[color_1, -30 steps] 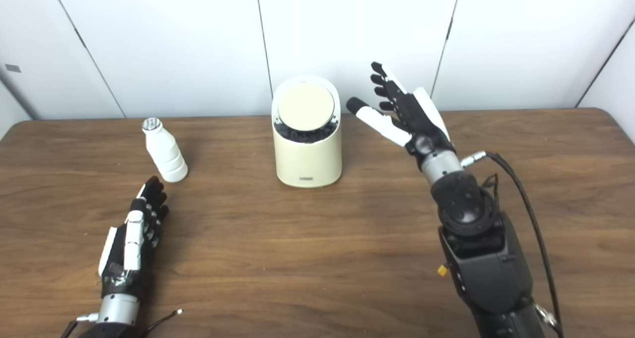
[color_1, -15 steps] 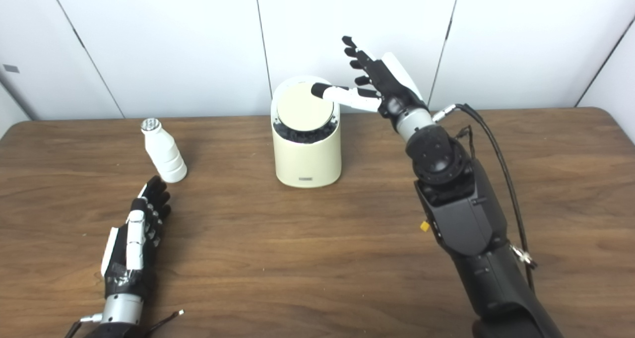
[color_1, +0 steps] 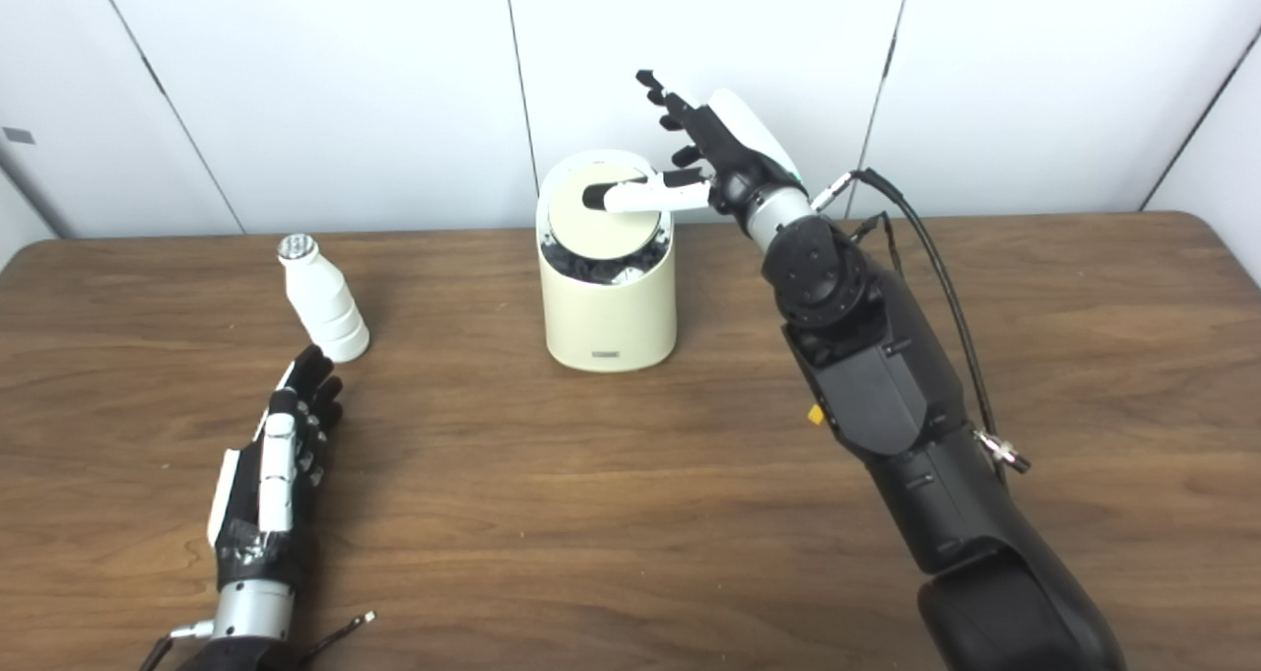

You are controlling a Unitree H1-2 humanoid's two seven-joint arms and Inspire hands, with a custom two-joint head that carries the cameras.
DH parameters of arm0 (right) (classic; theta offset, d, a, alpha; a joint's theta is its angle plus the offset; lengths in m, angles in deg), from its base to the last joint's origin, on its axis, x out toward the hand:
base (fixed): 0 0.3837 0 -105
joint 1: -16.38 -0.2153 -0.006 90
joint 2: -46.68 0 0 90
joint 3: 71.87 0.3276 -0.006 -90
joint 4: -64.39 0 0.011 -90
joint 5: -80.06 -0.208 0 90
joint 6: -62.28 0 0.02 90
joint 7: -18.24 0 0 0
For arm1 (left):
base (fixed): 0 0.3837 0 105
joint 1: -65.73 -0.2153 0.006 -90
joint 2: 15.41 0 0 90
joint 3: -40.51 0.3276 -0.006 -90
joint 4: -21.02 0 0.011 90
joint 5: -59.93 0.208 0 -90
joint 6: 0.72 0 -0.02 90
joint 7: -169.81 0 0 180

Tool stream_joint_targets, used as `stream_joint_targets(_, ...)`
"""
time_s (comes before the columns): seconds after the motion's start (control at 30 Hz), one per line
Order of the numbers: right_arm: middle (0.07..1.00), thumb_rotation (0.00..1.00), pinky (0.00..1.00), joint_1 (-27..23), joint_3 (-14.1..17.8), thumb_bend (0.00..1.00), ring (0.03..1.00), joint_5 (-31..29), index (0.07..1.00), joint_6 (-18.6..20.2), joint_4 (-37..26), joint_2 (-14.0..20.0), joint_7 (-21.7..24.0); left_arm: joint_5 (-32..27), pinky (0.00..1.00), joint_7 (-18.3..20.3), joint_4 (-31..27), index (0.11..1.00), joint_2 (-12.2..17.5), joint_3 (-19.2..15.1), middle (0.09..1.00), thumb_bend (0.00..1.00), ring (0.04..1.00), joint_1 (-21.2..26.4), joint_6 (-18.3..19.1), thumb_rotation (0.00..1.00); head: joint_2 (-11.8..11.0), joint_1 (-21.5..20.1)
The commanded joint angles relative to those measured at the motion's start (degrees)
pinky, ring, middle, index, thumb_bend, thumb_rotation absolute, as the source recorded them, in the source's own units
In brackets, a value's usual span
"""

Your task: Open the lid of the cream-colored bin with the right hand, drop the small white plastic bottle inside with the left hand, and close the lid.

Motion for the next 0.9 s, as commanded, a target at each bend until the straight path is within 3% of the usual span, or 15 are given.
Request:
stream_joint_targets(0.0,0.934,0.42,0.75,-3.5,0.0,0.83,0.896,0.8,0.948,-1.4,-1.0,-0.3,-1.0,-0.2,0.97,0.1,2.2,0.958,-2.2,1.8,0.958,0.48,0.959,-0.2,-0.5,0.90,0.1,0.0)
stream_joint_targets(0.53,0.933,0.39,0.76,-4.0,-1.4,0.81,0.889,3.2,0.942,-4.1,1.8,1.1,-0.8,0.8,0.97,-0.7,2.4,0.957,-3.4,2.4,0.954,0.47,0.950,-0.3,-1.0,0.89,0.0,1.5)
stream_joint_targets(0.87,0.924,0.46,0.75,-3.5,-1.7,0.85,0.883,3.4,0.941,-5.6,2.5,2.0,0.0,0.7,0.98,-0.8,2.3,0.961,-3.7,2.3,0.956,0.47,0.956,-0.3,-1.1,0.90,0.2,1.2)
